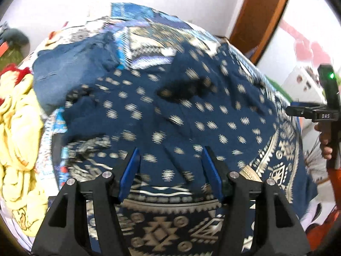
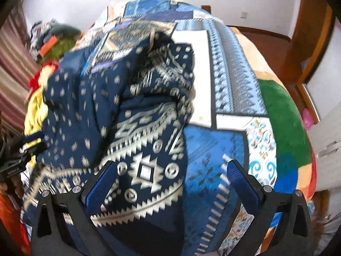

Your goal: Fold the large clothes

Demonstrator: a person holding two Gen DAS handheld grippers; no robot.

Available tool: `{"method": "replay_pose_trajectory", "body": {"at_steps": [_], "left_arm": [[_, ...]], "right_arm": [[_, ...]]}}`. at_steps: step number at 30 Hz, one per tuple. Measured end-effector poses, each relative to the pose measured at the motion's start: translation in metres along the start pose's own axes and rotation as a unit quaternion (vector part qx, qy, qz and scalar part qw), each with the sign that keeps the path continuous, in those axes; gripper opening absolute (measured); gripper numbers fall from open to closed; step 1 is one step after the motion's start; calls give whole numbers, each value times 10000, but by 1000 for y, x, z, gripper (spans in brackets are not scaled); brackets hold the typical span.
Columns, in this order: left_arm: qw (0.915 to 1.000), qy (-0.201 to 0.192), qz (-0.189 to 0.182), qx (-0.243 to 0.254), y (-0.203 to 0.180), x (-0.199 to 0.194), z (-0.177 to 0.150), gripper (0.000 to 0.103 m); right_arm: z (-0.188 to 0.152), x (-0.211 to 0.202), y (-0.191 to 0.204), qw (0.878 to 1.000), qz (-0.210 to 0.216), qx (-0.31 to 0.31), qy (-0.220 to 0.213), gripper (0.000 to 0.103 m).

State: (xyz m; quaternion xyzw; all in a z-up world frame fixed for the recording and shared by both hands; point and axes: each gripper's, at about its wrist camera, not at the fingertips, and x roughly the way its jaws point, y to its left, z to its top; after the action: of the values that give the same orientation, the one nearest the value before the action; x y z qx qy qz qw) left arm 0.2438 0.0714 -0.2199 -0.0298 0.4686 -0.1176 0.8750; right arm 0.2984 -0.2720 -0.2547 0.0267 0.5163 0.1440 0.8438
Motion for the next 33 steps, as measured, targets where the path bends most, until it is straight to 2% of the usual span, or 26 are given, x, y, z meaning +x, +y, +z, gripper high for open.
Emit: {"method": "replay_pose_trajectory", "body": {"at_steps": [3,5,9,12,16,19,21,23,24,27,31,33], "left_arm": [[9990,-265,197,-299,27,-19,8,66],[9966,-390,469,-546,54,-27,14,69],[9914,-276,710,-1061,108,-19,21,69],[9879,-106,705,-1378,138,-2,21,69],[9831,165,369,-1783,168,31,21,69],[9763,351,32,-2135,185,59,21,69],[9692,438,-216,-2414,196,76,22,69],[9657,482,-368,-2526,202,89,23,69],[9646,486,-465,-2551,205,96,24,69],[9594,478,-731,-2682,216,110,26,69],[9535,283,-1003,-2827,226,115,27,70],[9546,203,-976,-2806,225,117,28,70]], "right_arm": [[21,-2,1,9996,211,131,-149,102],[34,1,5,9993,231,164,-237,102],[61,15,9,9988,350,203,-285,102],[78,32,9,9992,298,174,-224,102],[94,59,4,9995,252,174,-57,102],[104,80,-4,9992,301,260,102,100],[109,94,-9,9979,481,360,234,90],[115,106,-11,9962,665,411,374,83],[117,111,-12,9957,721,425,402,80],[126,121,-9,9952,826,393,336,80],[137,131,-2,9956,855,252,292,77],[142,138,6,9968,747,64,277,59]]}}
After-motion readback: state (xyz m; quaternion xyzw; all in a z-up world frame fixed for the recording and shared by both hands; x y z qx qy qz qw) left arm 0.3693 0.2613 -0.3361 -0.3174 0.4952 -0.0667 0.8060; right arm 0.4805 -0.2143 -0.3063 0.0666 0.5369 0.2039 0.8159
